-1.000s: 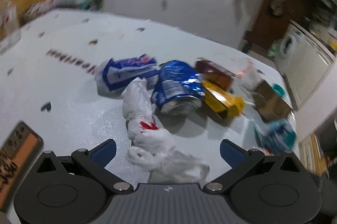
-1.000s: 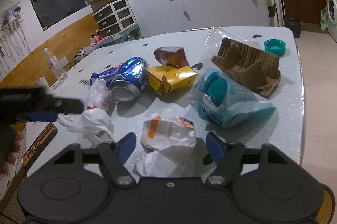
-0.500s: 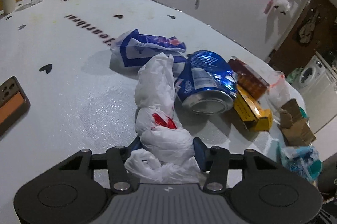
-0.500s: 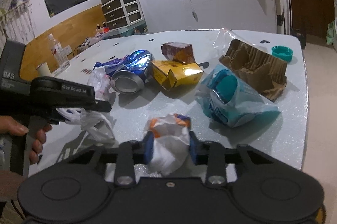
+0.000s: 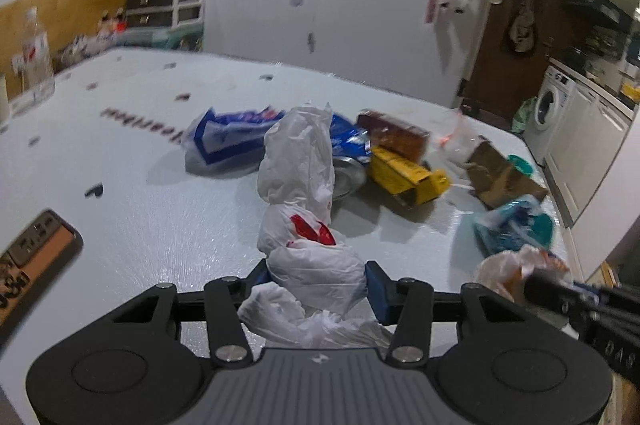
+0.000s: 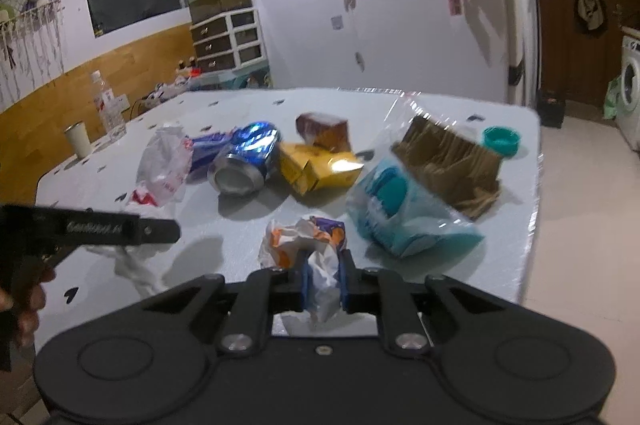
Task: Collect trash
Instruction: 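Grasp white plastic bags with left tool while right tool grasps crumpled white wrapper, then carry both held bags from the counter over the yellow trash bin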
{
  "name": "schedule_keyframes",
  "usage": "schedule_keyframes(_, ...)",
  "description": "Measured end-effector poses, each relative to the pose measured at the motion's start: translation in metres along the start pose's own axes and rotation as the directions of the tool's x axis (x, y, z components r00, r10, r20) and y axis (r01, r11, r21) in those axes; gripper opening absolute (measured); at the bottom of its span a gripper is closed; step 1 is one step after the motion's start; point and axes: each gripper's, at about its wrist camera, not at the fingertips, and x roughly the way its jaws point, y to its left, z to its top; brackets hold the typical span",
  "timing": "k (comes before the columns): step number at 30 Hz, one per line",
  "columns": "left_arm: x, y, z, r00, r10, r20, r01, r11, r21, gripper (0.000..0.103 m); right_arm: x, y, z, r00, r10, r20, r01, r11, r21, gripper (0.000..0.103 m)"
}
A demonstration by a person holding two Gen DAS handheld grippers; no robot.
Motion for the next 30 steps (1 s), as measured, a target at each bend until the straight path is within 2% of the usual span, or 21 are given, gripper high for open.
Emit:
schedule_keyframes(13, -0.056, -0.06, -0.016, 0.995, -0.037, 0.09, 0.023, 0.988, 0.154, 0.05, -0.068, -0.029, 0.006, 0.988, -0.133, 0.081, 0.134, 0.991, -0.002, 0.015)
schedule_keyframes(23, -0.067, -0.129, -0.024, 0.985, -0.147, 0.088, 0.125, 0.968, 0.217, 0.05, -0.117, -0.073, -0.005, 0.966, -0.235, 0.107, 0.233, 0.972, 0.037, 0.015)
schedule_keyframes(30, -0.055, -0.201, -0.031, 0.971, -0.236, 0.039, 0.217, 0.936, 0.277, 0.05, -0.144, -0.124, -0.015, 0.947, -0.307, 0.1, 0.299, 0.951, 0.084, 0.015)
